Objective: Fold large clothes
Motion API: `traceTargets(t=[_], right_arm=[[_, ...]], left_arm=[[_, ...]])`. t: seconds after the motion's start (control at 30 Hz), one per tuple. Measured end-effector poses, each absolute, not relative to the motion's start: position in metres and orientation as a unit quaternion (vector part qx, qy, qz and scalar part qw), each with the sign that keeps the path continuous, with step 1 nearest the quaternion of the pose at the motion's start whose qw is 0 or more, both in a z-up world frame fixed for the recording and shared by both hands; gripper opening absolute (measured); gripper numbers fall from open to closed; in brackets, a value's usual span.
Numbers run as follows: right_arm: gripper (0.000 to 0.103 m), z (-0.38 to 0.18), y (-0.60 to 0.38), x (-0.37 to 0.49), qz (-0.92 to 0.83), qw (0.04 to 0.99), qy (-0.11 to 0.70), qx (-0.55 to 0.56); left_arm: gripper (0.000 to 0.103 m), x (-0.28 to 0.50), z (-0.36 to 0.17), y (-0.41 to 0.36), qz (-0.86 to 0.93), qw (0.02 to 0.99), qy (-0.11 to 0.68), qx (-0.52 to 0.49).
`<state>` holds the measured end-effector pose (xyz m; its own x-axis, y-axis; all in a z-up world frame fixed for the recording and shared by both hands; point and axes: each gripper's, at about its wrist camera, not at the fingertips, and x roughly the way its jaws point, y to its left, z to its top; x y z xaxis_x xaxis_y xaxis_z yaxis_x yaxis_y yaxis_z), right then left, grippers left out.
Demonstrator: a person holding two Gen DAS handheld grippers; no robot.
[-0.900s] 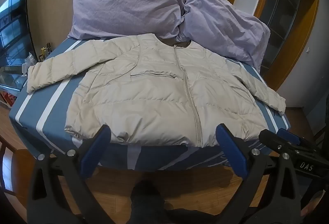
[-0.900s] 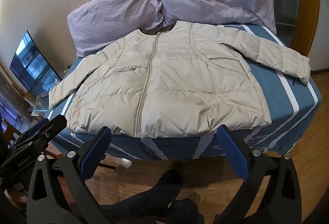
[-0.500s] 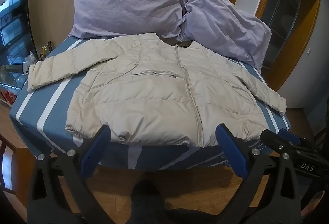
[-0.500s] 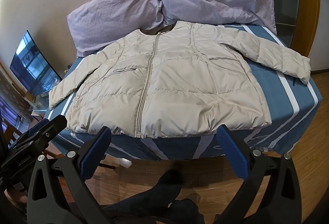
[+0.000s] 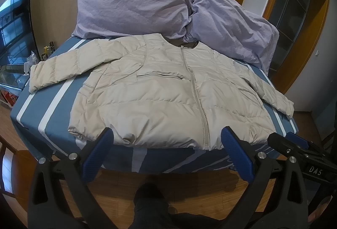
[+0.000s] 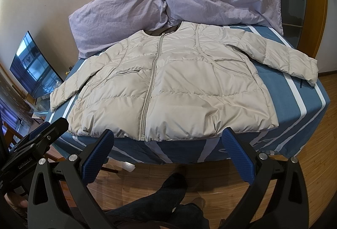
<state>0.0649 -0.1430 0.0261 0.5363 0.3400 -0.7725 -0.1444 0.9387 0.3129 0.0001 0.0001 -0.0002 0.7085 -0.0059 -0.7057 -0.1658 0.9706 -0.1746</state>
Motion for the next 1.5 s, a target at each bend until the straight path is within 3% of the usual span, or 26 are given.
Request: traceTargets(t=[1.5], right_arm=[[0.102,0.0279,-0.1367,0.0632,0.138,0.871,0.460,0.105]], left_arm=[[0.101,0.0000,-0.0002,-0.0004,0.043,0.917,0.381,-0.113]])
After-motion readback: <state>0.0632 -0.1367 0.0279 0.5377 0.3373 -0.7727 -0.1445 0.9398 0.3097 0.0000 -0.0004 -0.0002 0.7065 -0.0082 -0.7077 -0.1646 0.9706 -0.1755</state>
